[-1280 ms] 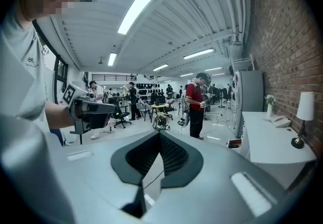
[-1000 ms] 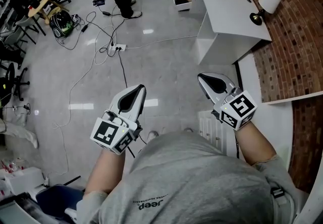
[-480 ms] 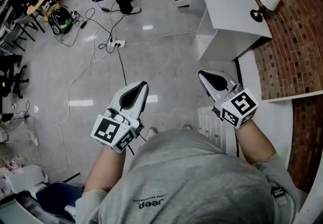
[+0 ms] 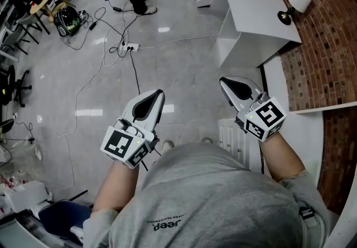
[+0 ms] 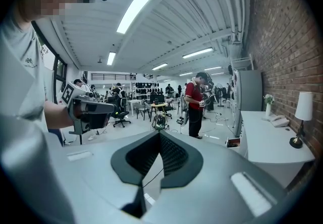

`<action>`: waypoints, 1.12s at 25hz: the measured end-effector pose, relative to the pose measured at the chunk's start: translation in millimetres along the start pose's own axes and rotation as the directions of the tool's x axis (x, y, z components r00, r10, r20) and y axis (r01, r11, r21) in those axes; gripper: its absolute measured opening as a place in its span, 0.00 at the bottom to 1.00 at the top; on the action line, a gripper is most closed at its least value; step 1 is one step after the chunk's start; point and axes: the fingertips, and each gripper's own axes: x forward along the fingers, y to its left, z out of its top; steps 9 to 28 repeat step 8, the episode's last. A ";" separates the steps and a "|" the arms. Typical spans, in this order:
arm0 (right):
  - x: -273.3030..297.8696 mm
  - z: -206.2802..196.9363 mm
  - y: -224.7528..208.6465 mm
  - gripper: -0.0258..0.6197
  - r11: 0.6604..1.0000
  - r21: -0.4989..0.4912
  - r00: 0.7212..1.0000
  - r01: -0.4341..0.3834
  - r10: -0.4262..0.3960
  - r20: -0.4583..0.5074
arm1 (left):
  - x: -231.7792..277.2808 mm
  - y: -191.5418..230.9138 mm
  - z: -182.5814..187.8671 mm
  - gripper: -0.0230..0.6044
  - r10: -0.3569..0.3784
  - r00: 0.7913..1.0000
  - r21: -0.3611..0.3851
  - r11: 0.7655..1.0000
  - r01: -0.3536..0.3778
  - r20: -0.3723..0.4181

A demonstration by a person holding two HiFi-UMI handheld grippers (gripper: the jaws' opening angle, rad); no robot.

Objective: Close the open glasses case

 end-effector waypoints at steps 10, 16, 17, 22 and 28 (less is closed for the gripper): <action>0.5 -0.7 -2.9 0.05 1.000 -0.004 1.000 -0.002 0.002 0.002 | 2.2 -0.7 -2.2 0.03 -0.001 1.000 0.001 1.000 0.001 -0.002; 0.5 -0.7 -2.9 0.05 1.000 -0.004 1.000 -0.002 0.002 0.002 | 2.2 -0.7 -2.2 0.03 -0.001 1.000 0.001 1.000 0.001 -0.002; 0.5 -0.7 -2.9 0.05 1.000 -0.004 1.000 -0.002 0.002 0.002 | 2.2 -0.7 -2.2 0.03 -0.001 1.000 0.001 1.000 0.001 -0.002; 0.5 -0.7 -2.9 0.05 1.000 -0.004 1.000 -0.002 0.002 0.002 | 2.2 -0.7 -2.2 0.03 -0.001 1.000 0.001 1.000 0.001 -0.002; 0.5 -0.7 -2.9 0.05 1.000 -0.004 1.000 -0.002 0.002 0.002 | 2.2 -0.7 -2.2 0.03 -0.001 1.000 0.001 1.000 0.001 -0.002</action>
